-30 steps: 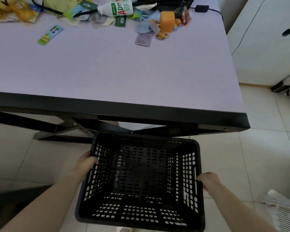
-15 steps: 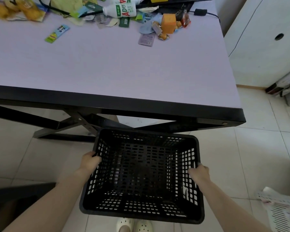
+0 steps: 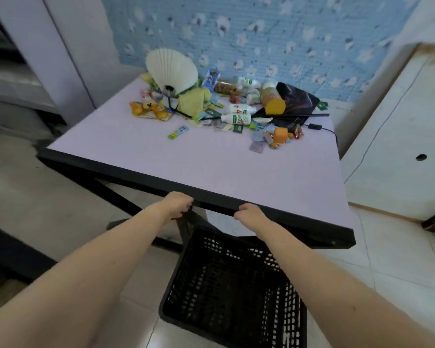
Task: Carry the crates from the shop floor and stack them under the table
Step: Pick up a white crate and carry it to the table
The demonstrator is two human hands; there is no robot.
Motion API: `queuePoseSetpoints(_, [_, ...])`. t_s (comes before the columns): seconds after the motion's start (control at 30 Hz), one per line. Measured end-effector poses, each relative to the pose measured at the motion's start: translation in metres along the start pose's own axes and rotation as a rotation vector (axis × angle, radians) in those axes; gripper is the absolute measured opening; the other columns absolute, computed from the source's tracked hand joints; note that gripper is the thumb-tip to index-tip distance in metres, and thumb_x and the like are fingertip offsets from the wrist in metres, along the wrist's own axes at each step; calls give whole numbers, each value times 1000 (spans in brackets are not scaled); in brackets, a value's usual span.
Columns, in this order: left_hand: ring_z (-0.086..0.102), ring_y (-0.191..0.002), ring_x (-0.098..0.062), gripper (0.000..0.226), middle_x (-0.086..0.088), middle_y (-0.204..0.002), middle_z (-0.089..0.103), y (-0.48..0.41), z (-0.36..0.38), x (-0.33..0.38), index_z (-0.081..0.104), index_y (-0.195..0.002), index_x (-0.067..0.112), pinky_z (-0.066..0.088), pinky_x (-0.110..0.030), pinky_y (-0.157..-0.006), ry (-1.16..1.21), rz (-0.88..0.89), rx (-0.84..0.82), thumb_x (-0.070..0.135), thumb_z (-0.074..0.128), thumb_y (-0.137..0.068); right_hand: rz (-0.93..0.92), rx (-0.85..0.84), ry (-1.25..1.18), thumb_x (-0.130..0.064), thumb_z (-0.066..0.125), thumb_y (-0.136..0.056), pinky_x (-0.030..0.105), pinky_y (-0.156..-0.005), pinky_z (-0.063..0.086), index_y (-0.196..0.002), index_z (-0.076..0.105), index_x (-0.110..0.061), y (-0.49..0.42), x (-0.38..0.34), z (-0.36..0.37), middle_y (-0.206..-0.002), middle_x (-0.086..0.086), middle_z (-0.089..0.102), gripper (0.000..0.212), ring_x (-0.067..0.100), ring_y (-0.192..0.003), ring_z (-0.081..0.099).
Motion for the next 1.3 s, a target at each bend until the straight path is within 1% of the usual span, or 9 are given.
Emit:
queuePoseSetpoints(0.17, [55,-122,-25,38,-11,-134,56,105,-73,58,54,-132,5,46,-35,-96,20,77,123,17,51,-97,-227,-26,154,-12,54,-87,28,-76,39,-126,55,-3,78,-121,-8,-104,8,50,39,23,-92,48])
queuePoseSetpoints(0.37, [57,-102,-17,32,0,-118,61,244,-205,70,59,-122,12,48,-30,-82,43,138,317,25,54,-93,-629,-72,267,-11,54,-86,22,-55,35,-122,58,-6,209,-276,17,-90,4,51,36,12,-68,45])
queuePoseSetpoints(0.5, [58,-90,-17,24,-2,-101,62,355,-292,44,63,-110,13,48,-29,-74,85,157,492,26,55,-91,-900,-103,309,-12,52,-87,20,-54,36,-109,63,-14,308,-356,72,-80,-3,53,25,16,-76,51])
queuePoseSetpoints(0.7, [58,-107,-20,30,-4,-117,61,515,-393,-33,61,-115,13,48,-33,-83,55,95,730,28,56,-91,-1183,-278,495,-20,56,-86,33,-85,50,-111,64,-19,457,-426,197,-103,-1,60,27,17,-95,58])
queuePoseSetpoints(0.93, [51,-65,-15,22,-5,-83,58,691,-464,-181,70,-89,6,43,-18,-47,-205,-57,1045,22,55,-89,-1365,-476,477,-19,52,-88,23,-66,45,-114,60,-23,595,-446,368,-94,-8,58,27,16,-94,59])
queuePoseSetpoints(1.0, [54,-69,-16,22,-2,-86,57,736,-481,-225,68,-80,9,50,-21,-55,-212,-87,1098,23,55,-90,-1415,-505,484,-18,54,-87,19,-63,42,-110,59,-25,626,-444,418,-94,-8,57,25,10,-87,56])
queuePoseSetpoints(1.07, [57,-84,-21,27,-7,-104,61,774,-498,-267,71,-100,4,51,-29,-72,-206,-118,1147,21,52,-91,-1440,-561,484,-16,55,-86,19,-62,43,-112,59,-25,655,-443,467,-100,-6,57,28,7,-86,56])
queuePoseSetpoints(1.17, [55,-84,-18,33,-8,-109,60,817,-516,-321,68,-115,5,47,-24,-62,-170,-168,1187,15,49,-90,-1452,-659,543,-15,54,-85,23,-67,47,-124,55,-21,697,-443,536,-113,3,58,40,13,-89,58])
queuePoseSetpoints(1.3, [56,-99,-23,35,-6,-111,60,849,-549,-382,67,-119,12,48,-30,-72,-72,-248,1174,18,51,-89,-1538,-733,618,-19,57,-84,24,-76,45,-131,52,-24,745,-452,616,-127,5,55,48,15,-100,56])
Point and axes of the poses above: each hand's wrist, its own y-axis away from the middle knuckle, its own z-axis out of the palm, x = y × z, the point moved 2 cm from there along -y, towards the middle knuckle
